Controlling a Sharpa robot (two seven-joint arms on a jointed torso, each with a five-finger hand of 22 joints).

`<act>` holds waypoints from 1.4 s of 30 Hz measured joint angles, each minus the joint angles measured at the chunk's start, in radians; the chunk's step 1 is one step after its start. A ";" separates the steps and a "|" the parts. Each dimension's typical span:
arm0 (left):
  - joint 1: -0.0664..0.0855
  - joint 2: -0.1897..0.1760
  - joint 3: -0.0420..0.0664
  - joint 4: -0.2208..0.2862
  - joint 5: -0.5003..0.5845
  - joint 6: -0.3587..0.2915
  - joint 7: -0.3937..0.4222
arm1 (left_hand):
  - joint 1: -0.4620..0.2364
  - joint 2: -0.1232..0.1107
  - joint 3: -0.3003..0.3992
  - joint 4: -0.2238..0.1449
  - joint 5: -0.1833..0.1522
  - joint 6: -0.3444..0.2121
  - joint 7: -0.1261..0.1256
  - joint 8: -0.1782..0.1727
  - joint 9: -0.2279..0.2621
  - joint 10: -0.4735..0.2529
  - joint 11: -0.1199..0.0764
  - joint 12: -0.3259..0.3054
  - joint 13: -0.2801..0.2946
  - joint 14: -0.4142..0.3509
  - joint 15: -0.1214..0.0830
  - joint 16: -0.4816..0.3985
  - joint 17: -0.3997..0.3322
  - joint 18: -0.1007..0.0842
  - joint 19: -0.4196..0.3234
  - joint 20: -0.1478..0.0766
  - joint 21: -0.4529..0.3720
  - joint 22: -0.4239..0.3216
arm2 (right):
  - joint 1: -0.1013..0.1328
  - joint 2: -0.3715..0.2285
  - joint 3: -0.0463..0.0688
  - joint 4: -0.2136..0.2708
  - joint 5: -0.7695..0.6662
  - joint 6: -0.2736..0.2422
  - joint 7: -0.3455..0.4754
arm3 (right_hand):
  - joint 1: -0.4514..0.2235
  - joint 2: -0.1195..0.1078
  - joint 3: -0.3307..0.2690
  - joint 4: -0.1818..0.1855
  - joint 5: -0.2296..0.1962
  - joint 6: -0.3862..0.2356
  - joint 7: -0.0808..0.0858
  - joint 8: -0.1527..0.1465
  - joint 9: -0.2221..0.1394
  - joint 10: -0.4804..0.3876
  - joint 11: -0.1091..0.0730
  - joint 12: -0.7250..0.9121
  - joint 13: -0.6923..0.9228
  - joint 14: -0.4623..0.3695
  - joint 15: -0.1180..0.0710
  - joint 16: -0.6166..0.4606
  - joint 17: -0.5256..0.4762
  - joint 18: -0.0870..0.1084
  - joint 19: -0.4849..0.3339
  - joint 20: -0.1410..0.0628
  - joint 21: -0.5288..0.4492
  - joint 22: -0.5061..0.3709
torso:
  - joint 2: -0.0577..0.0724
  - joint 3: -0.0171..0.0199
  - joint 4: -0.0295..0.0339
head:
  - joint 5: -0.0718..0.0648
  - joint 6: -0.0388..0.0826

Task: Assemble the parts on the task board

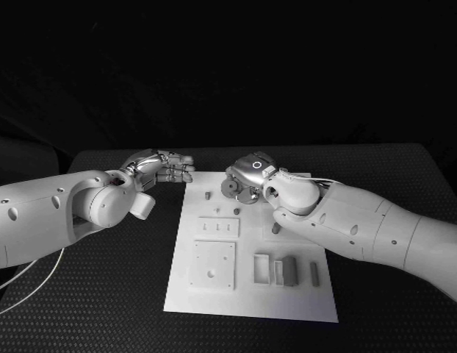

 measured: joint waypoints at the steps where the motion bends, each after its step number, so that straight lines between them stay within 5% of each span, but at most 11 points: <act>1: 0.000 0.000 0.000 0.000 0.000 0.000 0.000 | 0.000 0.000 0.000 0.000 0.000 0.000 0.000 0.000 0.000 0.000 0.000 0.000 0.000 0.000 0.000 0.000 0.000 0.000 0.000 0.000 0.000 0.000 | 0.000 0.000 0.000 0.000 0.001 0.000 0.000 | 0.002 -0.002 0.000 0.000 0.000 -0.003 0.003 -0.002 0.000 0.000 0.000 0.000 -0.001 0.000 0.000 0.000 0.000 0.000 0.000 0.000 0.000 0.000 | 0.000 0.0000 -0.0001 | 0.000 0.000; 15: 0.000 -0.001 0.000 0.001 0.000 0.000 -0.001 | 0.000 0.000 0.000 0.000 0.000 0.000 0.000 0.000 0.000 0.000 0.000 0.000 0.000 0.000 0.000 -0.004 0.000 0.000 0.000 0.000 0.000 0.000 | 0.001 -0.001 0.000 -0.004 0.020 0.003 0.007 | 0.009 -0.009 0.003 -0.003 0.000 -0.040 0.040 -0.045 -0.020 -0.016 0.016 0.000 -0.008 -0.011 0.011 -0.004 0.000 0.000 -0.002 0.002 0.000 0.000 | 0.000 0.0001 -0.0008 | -0.001 0.000; 23: 0.000 -0.001 0.000 0.002 0.000 0.000 -0.001 | 0.000 0.000 0.000 0.000 0.000 0.000 0.000 0.000 0.000 0.000 0.000 0.000 0.000 0.000 0.000 -0.004 0.001 0.000 0.000 0.000 0.000 0.000 | 0.001 0.000 0.000 -0.007 0.025 0.003 0.010 | 0.009 -0.009 0.003 -0.003 0.000 -0.040 0.040 -0.045 -0.020 -0.016 0.016 0.004 -0.011 -0.011 0.011 -0.004 0.001 0.000 -0.004 0.004 0.000 0.000 | 0.000 0.0001 -0.0001 | -0.002 -0.001; 42: 0.000 -0.003 0.000 0.003 0.000 0.000 -0.001 | 0.000 0.000 0.000 0.000 0.000 0.000 0.000 0.000 0.000 0.000 0.000 0.000 0.001 0.000 0.000 -0.004 0.002 0.000 0.000 0.000 0.000 -0.001 | 0.000 -0.024 -0.014 0.020 0.020 0.004 0.001 | 0.021 0.003 -0.004 -0.015 0.001 -0.005 0.005 -0.020 -0.016 -0.012 0.012 0.015 -0.020 -0.007 0.007 -0.004 0.002 0.000 -0.005 0.005 0.000 0.000 | 0.000 -0.0003 -0.0001 | -0.003 -0.002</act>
